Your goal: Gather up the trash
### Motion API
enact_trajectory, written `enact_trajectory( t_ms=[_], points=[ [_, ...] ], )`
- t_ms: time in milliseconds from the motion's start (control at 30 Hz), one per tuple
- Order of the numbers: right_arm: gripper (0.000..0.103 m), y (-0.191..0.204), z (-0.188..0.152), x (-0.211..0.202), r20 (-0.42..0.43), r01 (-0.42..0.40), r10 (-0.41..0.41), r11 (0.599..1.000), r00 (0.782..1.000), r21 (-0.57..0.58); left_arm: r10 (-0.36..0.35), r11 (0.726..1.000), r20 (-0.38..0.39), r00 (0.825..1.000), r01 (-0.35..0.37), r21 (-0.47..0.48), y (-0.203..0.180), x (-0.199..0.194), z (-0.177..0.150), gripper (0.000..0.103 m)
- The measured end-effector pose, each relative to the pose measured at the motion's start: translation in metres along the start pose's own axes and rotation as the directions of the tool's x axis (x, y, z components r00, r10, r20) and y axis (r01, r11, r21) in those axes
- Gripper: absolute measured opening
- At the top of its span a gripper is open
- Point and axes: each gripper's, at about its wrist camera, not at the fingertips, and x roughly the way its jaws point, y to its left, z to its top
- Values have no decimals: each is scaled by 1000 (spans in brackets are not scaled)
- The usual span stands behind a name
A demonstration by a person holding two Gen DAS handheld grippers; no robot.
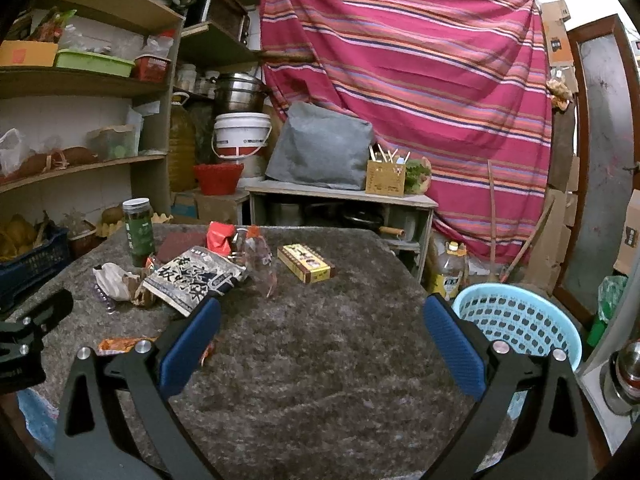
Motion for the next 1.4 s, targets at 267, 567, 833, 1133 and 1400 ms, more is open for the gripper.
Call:
enact_trajectory(
  t_ms=[267, 567, 833, 1133, 1400],
  points=[
    [99, -9, 11, 10, 22, 7, -7, 1000, 1000, -17, 17, 999, -8, 1000, -16, 36, -2, 11, -1, 98],
    [99, -26, 12, 50, -87, -39, 42, 999, 995, 34, 63, 998, -6, 998, -63, -14, 12, 26, 10, 98],
    [99, -18, 24, 69, -69, -10, 9, 1000, 998, -22, 86, 996, -19, 996, -86, -13, 40, 49, 32, 98],
    [99, -8, 54, 104, -58, -26, 25, 1000, 998, -14, 119, 993, -104, 987, -121, -10, 69, 107, 43, 98],
    [99, 2, 28, 139, -136, 3, -7, 999, 991, -36, 188, 982, -193, 963, -182, 46, 74, 147, 17, 98]
  ],
)
